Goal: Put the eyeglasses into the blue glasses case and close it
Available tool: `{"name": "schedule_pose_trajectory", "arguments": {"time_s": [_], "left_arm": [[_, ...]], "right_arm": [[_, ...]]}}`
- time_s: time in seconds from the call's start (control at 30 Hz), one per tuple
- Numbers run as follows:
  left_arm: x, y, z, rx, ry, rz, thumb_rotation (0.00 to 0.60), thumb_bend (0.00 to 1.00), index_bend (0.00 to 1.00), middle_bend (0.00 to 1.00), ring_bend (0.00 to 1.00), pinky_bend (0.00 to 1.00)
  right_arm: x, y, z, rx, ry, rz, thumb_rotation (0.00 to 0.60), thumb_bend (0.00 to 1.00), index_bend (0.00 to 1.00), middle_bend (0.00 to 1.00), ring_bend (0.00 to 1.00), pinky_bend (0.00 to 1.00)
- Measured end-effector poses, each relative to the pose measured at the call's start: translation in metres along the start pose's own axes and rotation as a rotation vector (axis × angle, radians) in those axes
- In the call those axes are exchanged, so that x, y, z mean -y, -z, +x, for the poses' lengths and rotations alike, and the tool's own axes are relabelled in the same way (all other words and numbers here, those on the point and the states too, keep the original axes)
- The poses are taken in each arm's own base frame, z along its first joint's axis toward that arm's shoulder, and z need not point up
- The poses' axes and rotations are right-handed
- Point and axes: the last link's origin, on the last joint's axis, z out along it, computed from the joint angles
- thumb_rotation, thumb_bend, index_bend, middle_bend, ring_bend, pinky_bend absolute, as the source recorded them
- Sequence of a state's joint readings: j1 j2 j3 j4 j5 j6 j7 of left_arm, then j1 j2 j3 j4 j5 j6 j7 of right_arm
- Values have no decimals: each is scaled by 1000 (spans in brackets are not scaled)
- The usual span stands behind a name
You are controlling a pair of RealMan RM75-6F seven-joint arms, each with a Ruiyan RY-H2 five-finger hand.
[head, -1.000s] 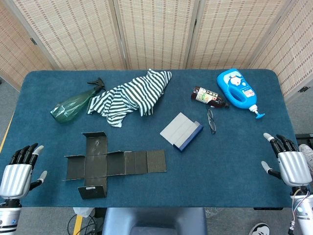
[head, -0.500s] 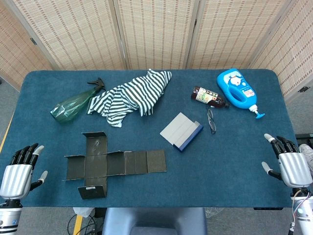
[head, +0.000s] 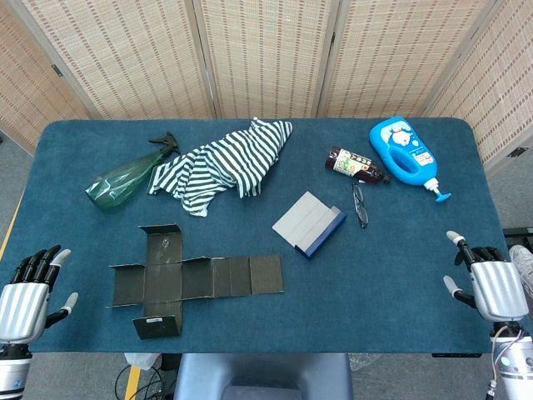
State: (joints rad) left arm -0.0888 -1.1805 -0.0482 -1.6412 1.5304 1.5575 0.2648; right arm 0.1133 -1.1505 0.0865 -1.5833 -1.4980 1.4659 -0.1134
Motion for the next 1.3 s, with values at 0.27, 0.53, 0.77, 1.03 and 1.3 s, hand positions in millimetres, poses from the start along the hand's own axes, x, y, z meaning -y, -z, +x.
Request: {"name": "schedule_pose_trajectory", "arguments": {"time_s": [0.27, 0.53, 0.77, 1.03, 1.3], "left_arm": [[3, 5, 5, -19, -11, 9, 600, 319, 167, 140, 149, 188], [7, 13, 8, -29, -18, 29, 600, 319, 167, 140, 148, 188], [11, 17, 8, -21, -22, 51, 600, 319, 167, 140, 149, 188], [13, 18, 5, -12, -23, 61, 600, 319, 167, 140, 149, 188], [16, 19, 2, 4, -29, 68, 600, 319, 167, 140, 149, 188]], "right_arm": [[32, -40, -12, 120, 73, 108, 600, 466, 189, 917, 954, 811], [81, -90, -30, 245, 107, 253, 600, 731, 244, 983, 1000, 889], [120, -131, -44, 352, 125, 346, 600, 873, 252, 989, 1000, 889], [136, -173, -54, 378, 169, 329, 600, 885, 263, 994, 1000, 889], [140, -195, -75, 426, 200, 293, 600, 881, 264, 992, 1000, 889]]}}
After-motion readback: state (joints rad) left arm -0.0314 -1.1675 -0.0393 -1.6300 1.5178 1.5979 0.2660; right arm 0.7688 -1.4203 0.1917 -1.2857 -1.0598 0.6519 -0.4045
